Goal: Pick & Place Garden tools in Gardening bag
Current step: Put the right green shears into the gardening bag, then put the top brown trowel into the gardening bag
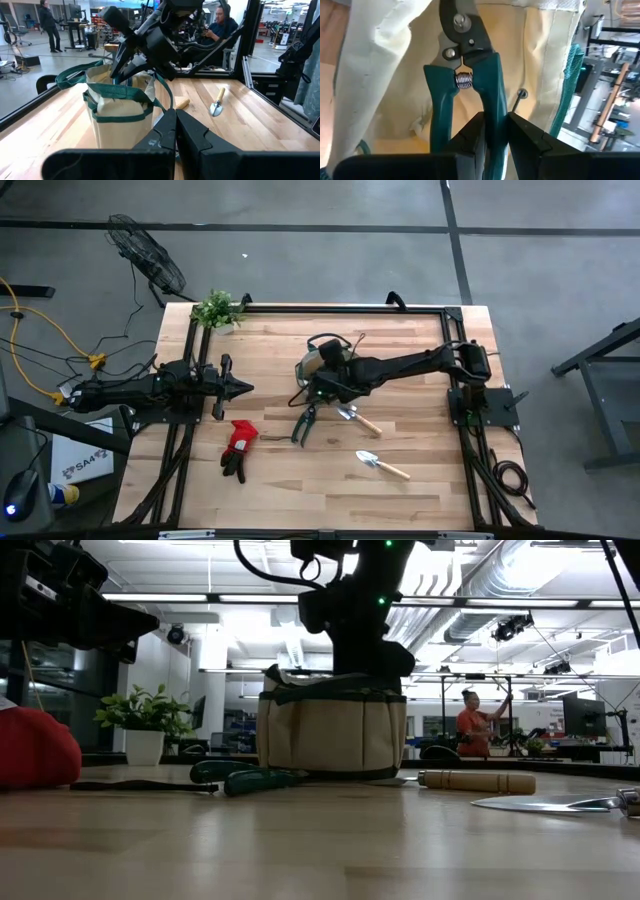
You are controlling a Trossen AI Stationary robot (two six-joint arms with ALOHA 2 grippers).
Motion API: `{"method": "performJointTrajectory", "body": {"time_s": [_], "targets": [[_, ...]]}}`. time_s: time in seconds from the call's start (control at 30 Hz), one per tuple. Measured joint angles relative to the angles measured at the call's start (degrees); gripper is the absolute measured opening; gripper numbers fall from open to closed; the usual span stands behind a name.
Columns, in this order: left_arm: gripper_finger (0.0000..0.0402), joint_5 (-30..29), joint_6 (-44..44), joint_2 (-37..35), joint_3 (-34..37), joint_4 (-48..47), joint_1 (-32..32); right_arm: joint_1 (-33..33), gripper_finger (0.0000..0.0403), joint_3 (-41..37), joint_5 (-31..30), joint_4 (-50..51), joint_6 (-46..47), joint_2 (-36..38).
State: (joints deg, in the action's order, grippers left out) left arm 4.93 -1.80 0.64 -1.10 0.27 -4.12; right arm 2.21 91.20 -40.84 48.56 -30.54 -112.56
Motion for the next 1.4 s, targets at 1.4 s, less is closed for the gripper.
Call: {"method": "performJointTrajectory", "body": {"time_s": [1.4], "targets": [[0.0001, -0.02, 0.00, 0.00, 0.00, 0.00, 0.02, -4.25, 0.0166, -0.02, 19.73, -2.62, 9.67, 0.31]]}}
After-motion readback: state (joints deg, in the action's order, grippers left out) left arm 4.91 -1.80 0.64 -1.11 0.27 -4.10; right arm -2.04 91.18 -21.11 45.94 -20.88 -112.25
